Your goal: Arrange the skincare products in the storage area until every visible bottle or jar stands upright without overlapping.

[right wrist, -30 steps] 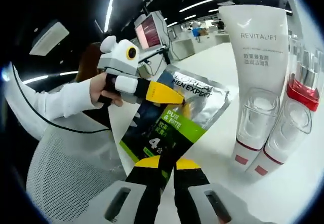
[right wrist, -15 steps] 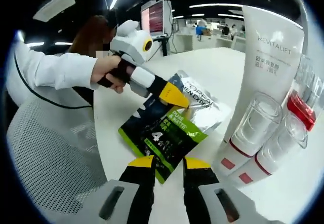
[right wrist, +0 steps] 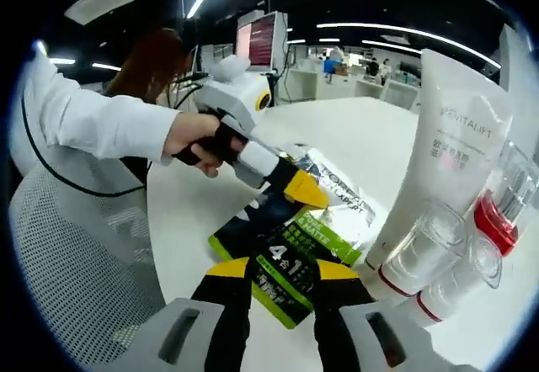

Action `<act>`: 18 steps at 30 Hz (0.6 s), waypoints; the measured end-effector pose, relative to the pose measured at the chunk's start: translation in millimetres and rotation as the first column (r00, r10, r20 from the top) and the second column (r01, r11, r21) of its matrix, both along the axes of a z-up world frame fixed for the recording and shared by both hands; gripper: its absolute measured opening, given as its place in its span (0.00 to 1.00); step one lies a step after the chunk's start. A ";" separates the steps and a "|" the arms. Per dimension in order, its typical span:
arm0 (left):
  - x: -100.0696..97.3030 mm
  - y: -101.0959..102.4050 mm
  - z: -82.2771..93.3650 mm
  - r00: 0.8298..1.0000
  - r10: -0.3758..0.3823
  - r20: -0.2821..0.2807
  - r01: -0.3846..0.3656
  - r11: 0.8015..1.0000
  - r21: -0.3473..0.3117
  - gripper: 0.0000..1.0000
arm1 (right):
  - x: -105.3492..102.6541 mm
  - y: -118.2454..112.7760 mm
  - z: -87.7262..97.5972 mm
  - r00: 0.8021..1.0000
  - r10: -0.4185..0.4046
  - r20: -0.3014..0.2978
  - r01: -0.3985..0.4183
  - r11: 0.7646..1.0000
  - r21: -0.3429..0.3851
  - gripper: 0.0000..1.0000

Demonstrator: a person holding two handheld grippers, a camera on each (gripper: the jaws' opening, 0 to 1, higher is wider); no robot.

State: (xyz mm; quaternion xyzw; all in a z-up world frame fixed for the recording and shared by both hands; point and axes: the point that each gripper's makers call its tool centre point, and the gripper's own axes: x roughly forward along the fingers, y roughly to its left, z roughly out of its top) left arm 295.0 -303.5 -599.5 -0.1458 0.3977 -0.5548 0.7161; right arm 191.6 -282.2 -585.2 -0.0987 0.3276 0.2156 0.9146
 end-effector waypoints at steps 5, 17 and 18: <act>-11.1 -3.6 -1.0 0.999 -0.035 0.034 0.034 0.999 0.017 0.00 | 3.6 0.0 -10.5 1.000 -0.002 -0.014 0.002 1.000 -0.031 0.35; -10.4 -6.1 -1.8 0.980 -0.055 0.190 0.047 0.998 0.046 0.01 | 7.1 6.3 -22.1 0.999 -0.036 -0.025 0.036 0.999 -0.008 0.61; -8.6 -5.9 -2.0 0.977 -0.053 0.205 0.043 0.998 0.051 0.01 | 7.4 9.2 -20.3 0.999 -0.038 -0.023 0.039 0.999 0.019 0.59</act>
